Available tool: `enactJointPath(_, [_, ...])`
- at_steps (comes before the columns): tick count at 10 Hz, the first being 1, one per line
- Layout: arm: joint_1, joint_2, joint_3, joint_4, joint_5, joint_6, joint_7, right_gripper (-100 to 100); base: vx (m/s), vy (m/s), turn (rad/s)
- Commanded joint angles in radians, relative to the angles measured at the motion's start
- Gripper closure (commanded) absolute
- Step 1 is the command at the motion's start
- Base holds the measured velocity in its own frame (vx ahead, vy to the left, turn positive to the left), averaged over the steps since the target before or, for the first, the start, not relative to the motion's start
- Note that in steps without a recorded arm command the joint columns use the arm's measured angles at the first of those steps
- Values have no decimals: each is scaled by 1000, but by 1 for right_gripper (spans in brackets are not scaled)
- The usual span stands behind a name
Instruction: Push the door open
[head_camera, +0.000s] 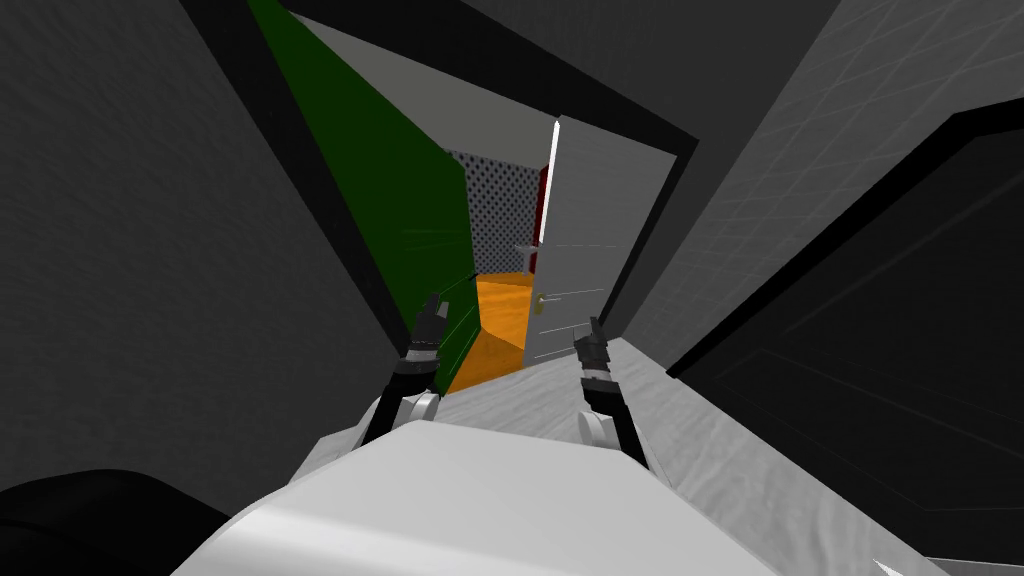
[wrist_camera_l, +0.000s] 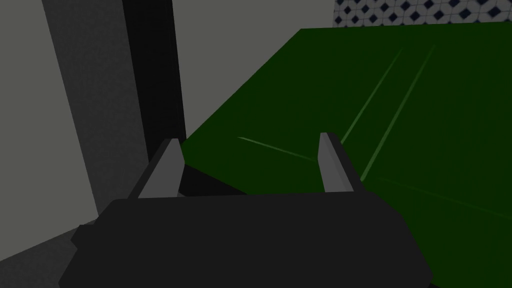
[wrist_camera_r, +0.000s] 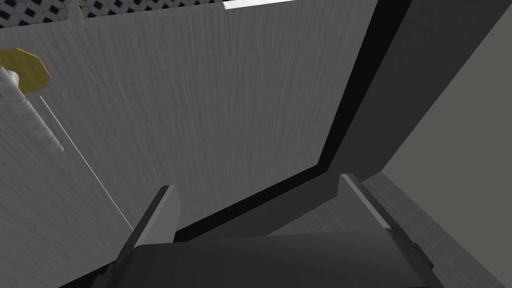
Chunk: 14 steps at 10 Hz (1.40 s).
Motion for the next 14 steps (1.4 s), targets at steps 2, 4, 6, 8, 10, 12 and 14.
enactJointPath(2, [-33,-2,16,70,9,9,5,-100,85,-103,74])
enactJointPath(4, [-56,-8,26,117,14,19,6,-100,93,-109,82])
enactJointPath(6, [-79,-12,36,165,19,29,6,-100,74,-115,83])
enactJointPath(8, [-114,-18,50,238,26,44,7,-100,104,-132,98])
enactJointPath(10, [-137,-20,60,286,31,54,8,-100,107,-160,113])
enactJointPath(12, [-160,-22,70,333,35,64,9,-100,78,-116,76])
enactJointPath(14, [-182,-23,79,377,40,73,9,-100,63,-100,75])
